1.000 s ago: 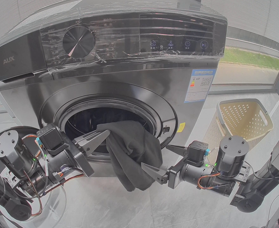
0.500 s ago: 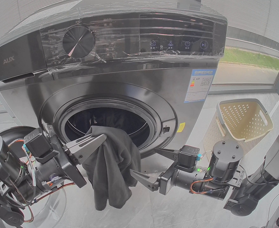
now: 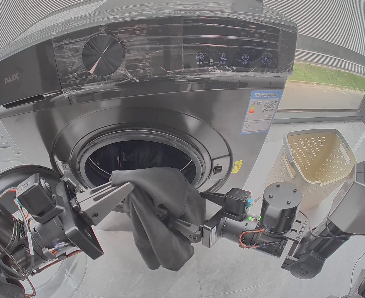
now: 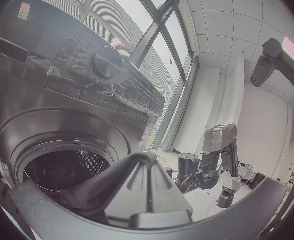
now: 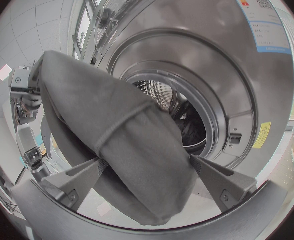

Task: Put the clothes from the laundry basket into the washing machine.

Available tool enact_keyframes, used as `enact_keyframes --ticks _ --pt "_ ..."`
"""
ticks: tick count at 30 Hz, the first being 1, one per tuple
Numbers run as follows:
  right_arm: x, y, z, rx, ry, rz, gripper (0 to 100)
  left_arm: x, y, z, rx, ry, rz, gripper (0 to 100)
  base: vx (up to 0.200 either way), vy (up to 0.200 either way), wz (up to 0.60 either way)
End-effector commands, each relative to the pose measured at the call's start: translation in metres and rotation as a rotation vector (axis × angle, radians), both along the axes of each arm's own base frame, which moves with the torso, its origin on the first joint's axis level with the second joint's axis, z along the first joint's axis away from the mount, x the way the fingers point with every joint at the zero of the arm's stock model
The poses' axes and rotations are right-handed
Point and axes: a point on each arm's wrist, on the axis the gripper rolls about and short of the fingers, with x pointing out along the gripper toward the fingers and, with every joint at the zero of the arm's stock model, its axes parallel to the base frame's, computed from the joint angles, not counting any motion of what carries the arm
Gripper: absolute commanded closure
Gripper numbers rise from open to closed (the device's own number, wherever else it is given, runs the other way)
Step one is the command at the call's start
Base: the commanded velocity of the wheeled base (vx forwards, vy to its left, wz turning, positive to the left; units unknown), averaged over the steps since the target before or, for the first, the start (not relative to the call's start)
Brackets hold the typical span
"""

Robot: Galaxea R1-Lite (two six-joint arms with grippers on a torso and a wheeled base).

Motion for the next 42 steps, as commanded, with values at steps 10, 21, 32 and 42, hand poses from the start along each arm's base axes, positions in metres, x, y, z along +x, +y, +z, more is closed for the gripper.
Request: enact_keyframes --ticks 10,21,32,42 --pt "0.013 0.003 -0.028 -0.047 0.046 -0.022 0 -0.007 0.005 0.004 -0.018 -0.012 -0.006 100 0.000 0.000 0.00" --pt "0.004 -0.003 -0.006 -0.002 0.004 -0.017 100 -0.006 0.011 -0.003 0.001 0.014 0.001 100 0.000 0.000 0.00" --pt "-0.007 -0.054 0.040 0.057 -0.065 -0.121 100 0.022 0.027 -0.012 0.047 0.061 0.098 100 0.000 0.000 0.00" --pt "-0.017 -0.069 0.059 0.095 -0.119 -0.139 100 0.042 0.029 -0.029 0.091 0.129 0.149 100 0.000 0.000 0.00"
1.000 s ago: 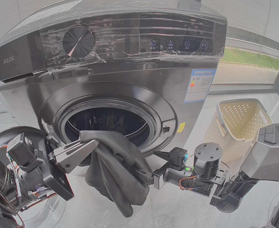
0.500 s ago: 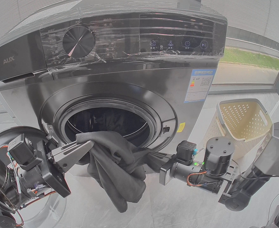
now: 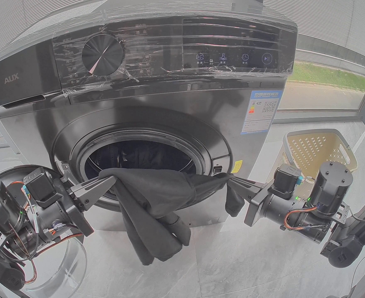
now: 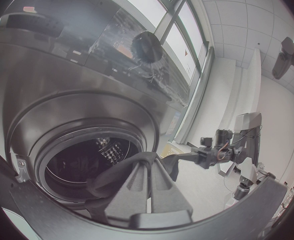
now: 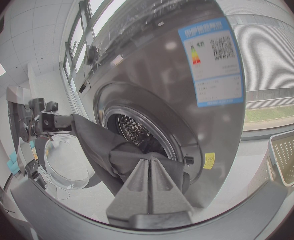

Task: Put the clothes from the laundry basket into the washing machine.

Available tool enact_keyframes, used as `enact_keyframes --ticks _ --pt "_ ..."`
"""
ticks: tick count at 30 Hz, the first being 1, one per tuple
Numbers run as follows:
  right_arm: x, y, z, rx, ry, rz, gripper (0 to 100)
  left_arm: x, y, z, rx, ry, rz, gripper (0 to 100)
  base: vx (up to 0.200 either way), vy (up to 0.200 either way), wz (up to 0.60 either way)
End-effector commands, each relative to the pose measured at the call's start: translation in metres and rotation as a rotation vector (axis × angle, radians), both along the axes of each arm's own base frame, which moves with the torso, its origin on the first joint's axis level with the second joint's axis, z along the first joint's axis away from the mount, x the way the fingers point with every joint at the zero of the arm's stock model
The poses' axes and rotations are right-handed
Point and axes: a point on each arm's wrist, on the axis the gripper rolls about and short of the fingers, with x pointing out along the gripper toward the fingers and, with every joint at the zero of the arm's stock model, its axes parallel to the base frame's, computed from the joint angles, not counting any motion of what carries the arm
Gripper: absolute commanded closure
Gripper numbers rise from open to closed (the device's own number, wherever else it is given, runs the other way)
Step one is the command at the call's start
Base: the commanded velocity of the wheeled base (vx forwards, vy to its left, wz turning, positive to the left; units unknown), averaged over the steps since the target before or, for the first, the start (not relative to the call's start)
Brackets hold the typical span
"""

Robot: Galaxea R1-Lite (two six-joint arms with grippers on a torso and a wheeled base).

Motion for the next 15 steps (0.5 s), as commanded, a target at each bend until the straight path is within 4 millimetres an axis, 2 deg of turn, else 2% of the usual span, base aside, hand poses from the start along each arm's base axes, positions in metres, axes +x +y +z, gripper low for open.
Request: enact_keyframes --ticks 1,15 --pt "-0.008 -0.009 0.019 0.042 -0.052 -0.006 100 0.012 -0.002 -0.011 0.026 0.046 0.021 100 0.000 0.000 0.00" --pt "-0.019 -0.019 0.043 0.100 -0.123 -0.009 100 0.018 0.002 -0.021 0.054 0.083 0.059 100 0.000 0.000 0.00"
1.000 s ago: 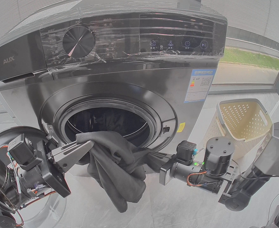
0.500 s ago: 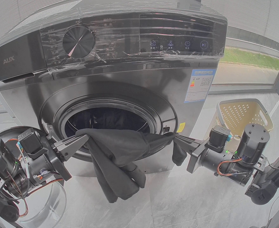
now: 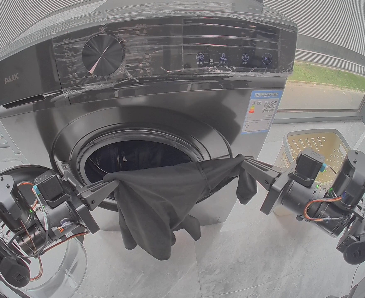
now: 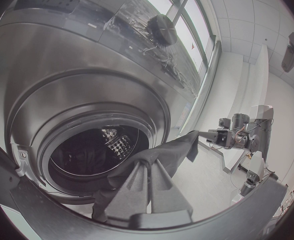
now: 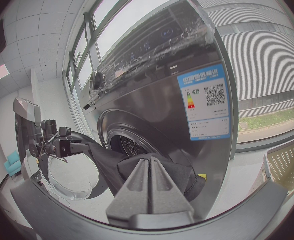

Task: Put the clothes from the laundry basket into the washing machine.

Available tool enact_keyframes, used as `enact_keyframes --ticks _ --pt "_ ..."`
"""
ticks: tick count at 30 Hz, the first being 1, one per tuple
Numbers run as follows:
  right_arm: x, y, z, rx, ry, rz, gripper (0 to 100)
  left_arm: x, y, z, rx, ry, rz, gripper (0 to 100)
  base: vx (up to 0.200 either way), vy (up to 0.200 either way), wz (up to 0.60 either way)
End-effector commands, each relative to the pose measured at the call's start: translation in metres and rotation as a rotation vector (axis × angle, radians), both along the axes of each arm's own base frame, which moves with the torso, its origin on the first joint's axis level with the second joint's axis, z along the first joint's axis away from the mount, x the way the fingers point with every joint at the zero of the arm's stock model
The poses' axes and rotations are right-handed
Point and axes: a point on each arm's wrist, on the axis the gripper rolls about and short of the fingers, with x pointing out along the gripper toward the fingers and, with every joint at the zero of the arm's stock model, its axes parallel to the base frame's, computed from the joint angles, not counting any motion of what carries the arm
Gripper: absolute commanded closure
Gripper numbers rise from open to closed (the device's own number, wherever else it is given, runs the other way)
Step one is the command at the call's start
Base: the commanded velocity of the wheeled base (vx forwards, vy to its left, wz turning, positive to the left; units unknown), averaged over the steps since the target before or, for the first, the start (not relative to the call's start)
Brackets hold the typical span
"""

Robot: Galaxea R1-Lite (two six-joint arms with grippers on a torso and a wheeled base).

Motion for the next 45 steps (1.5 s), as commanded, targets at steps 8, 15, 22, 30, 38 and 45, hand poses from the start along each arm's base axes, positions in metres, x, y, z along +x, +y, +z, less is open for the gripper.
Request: enact_keyframes --ticks 8,15,22,30,38,45 --pt "-0.009 -0.007 0.021 0.053 -0.065 0.004 100 0.014 0.005 -0.022 0.086 0.059 0.054 100 0.000 0.000 0.00" --pt "-0.016 -0.004 0.028 0.074 -0.090 0.036 100 0.015 0.005 -0.033 0.126 0.087 0.061 100 0.000 0.000 0.00" --pt "-0.015 -0.003 0.032 0.084 -0.103 0.036 100 0.014 0.005 -0.035 0.130 0.099 0.067 100 0.000 0.000 0.00" --pt "-0.016 0.000 0.035 0.094 -0.111 0.052 100 0.009 0.006 -0.044 0.158 0.139 0.061 100 0.000 0.000 0.00" --pt "-0.016 0.001 0.036 0.098 -0.116 0.056 100 0.014 0.007 -0.048 0.175 0.149 0.087 100 0.000 0.000 0.00" --pt "-0.015 0.001 0.036 0.096 -0.113 0.056 100 0.013 0.007 -0.047 0.173 0.145 0.086 100 0.000 0.000 0.00"
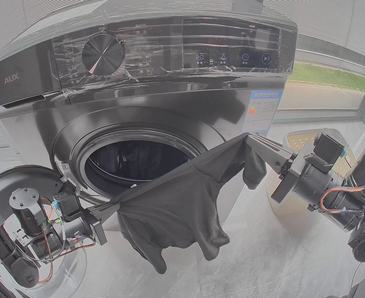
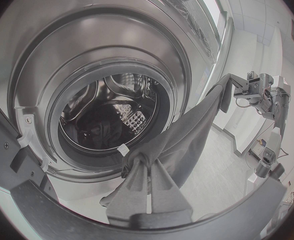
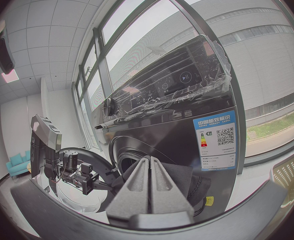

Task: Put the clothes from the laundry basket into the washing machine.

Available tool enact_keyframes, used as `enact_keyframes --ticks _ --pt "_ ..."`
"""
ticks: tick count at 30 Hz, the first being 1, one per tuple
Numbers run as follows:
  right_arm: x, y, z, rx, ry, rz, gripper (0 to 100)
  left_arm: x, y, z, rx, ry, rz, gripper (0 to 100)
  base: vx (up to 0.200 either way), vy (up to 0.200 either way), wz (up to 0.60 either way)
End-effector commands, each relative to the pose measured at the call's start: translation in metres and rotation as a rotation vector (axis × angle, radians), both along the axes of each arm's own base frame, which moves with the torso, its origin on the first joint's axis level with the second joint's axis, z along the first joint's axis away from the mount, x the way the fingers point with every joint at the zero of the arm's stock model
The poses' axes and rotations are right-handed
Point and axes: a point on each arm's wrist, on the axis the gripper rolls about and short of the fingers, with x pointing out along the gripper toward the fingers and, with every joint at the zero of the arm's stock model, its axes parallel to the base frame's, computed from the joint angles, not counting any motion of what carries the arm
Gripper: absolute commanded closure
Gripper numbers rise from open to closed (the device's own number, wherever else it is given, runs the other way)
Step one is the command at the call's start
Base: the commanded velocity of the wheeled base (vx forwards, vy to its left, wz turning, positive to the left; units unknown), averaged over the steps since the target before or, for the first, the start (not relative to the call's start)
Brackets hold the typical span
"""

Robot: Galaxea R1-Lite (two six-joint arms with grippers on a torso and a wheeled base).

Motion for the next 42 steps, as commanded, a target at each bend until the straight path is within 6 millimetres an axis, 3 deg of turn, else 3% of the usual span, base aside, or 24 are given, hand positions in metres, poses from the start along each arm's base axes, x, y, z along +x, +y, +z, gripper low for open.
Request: enact_keyframes --ticks 1,2,3,15,31,42 --pt "0.001 0.001 -0.001 -0.002 0.002 0.001 100 -0.001 0.000 0.000 -0.001 0.001 -0.006 100 0.000 0.000 0.00" --pt "0.001 0.001 -0.001 -0.002 0.002 0.001 100 -0.002 0.000 0.000 -0.002 0.004 -0.007 100 0.000 0.000 0.00" --pt "0.001 0.001 -0.001 -0.002 0.002 0.001 100 -0.002 0.001 0.001 -0.005 0.002 -0.009 0 0.000 0.000 0.00" --pt "0.000 0.003 0.004 0.008 -0.016 0.028 100 -0.004 0.001 -0.005 0.000 0.035 -0.003 0 0.000 0.000 0.00" --pt "-0.015 0.012 0.010 0.032 -0.041 0.113 100 0.005 -0.005 -0.040 0.069 0.184 -0.023 0 0.000 0.000 0.00" --pt "-0.013 0.026 0.001 0.010 -0.022 0.165 100 0.017 -0.020 -0.061 0.111 0.225 -0.072 0 0.000 0.000 0.00"
